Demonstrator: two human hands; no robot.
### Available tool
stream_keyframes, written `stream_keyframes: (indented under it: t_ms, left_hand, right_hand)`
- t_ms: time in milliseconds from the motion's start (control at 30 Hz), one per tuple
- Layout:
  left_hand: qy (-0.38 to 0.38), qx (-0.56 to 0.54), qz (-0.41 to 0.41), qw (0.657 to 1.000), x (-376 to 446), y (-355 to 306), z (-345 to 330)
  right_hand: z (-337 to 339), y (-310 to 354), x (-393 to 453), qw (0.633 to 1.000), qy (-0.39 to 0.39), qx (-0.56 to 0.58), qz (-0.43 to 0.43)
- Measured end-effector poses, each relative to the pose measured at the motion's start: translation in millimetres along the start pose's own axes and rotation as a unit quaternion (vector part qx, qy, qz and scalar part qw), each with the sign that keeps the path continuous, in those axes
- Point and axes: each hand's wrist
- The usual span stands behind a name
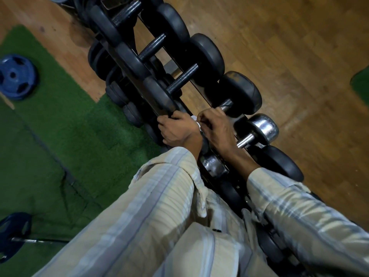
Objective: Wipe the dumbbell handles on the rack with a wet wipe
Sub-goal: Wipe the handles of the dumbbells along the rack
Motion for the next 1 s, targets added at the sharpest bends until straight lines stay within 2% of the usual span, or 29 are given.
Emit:
stream_keyframes:
  t_ms: [133,233,367,533,633,700,833,900,1000]
  left_hand:
    - [-0.002,0.000,-0.001,1.000,0,1,2]
    - [0.011,0.004,0.006,1.000,-1,0,2]
    - [0.014,0.006,0.006,1.000,0,1,3]
    - [0.012,0.000,0.003,1.000,-2,-1,4]
    - [0.014,0.000,0.005,1.000,-3,-2,5]
    - [0.015,-0.003,0.005,1.000,-3,-2,5]
    - [0.010,-0.006,0.005,1.000,-2,-3,6]
    - [0.006,-0.008,0.007,1.000,-2,-3,6]
    - [0.015,-0.006,0.010,1.000,-3,-3,5]
  right_hand:
    - [9,-12,3,0.988,0.114,-0.062,0.079]
    - [20,-18,0,0.973,0.158,-0.134,0.102]
    - [28,-21,2,0.954,0.134,-0.247,0.105]
    - [51,-43,10,0.961,-0.014,-0.273,-0.035]
    - [44,-38,4,0.962,-0.012,-0.260,-0.084]
    - [36,-30,-3,0.970,0.013,-0.233,-0.069]
    - [17,-22,-22,0.978,0.120,-0.168,0.032]
    - [14,-26,-24,0.975,0.114,-0.184,0.060]
    - [24,-38,-13,0.974,0.031,-0.224,0.034]
Point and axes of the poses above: each hand's wrist, its own x-axis towards the middle knuckle, its own z-axis out of the back of the hand, y = z × x, and after that the axes turned 6 degrees about y, right-handed
